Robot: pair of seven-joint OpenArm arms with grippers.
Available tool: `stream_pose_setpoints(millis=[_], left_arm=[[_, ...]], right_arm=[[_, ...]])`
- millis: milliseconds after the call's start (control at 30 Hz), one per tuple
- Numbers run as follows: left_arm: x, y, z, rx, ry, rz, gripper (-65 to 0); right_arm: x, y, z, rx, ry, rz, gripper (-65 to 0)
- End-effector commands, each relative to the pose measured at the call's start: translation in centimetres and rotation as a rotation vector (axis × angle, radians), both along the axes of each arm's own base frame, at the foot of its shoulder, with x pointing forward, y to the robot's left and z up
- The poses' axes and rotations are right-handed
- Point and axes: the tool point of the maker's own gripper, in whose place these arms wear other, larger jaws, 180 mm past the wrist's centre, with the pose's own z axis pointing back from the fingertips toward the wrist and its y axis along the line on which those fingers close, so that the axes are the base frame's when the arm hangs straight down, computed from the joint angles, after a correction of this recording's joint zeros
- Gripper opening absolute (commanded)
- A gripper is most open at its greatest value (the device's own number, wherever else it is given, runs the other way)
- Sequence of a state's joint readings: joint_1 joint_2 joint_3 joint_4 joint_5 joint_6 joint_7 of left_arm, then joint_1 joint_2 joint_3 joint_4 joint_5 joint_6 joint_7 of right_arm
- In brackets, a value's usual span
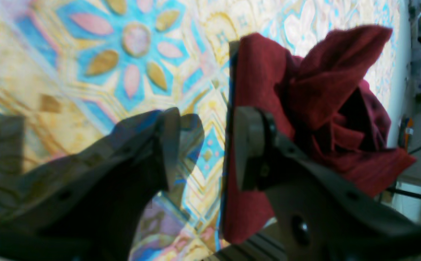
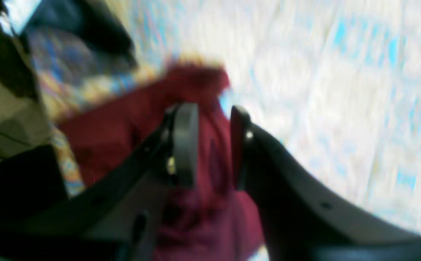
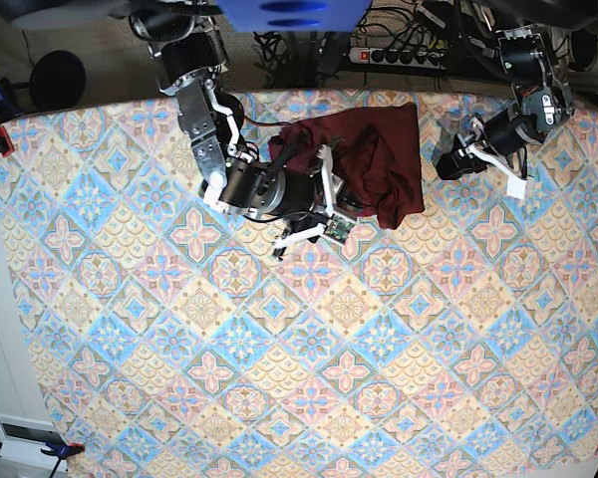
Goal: Layout the t-shirt on the table in an organized manner, then fold the t-shirt properly
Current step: 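Grasp the bundle edges with both grippers and fold it over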
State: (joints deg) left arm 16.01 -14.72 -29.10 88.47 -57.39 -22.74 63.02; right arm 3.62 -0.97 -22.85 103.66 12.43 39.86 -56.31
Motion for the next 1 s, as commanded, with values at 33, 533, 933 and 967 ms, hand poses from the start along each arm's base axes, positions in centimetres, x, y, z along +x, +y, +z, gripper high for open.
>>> stream_pose_setpoints(millis=[33,533,933,967], left_arm=[[0.7,0.2,1.0,0.001,-0.041,-0.004,-42.0],[0.5,-0.6,3.1,0.043,-0.097,-0.049,-42.0],[-1.8,-1.4,5.9,0.135,-0.143,-0.141,-42.0],[-2.1,-1.4,6.0,0.142,-0.14,-0.149,-42.0]], right_arm=[[0.5,-0.2,0.3,0.03,-0.012,0.009,-54.6],[-4.4,2.5,-2.9,-0.013,0.045,0.2,-55.5],[-7.1,4.9,-3.1,0.023,0.056,0.297,-55.6],[-6.6,5.0,-1.4,0.049,0.011,0.293,-55.6]])
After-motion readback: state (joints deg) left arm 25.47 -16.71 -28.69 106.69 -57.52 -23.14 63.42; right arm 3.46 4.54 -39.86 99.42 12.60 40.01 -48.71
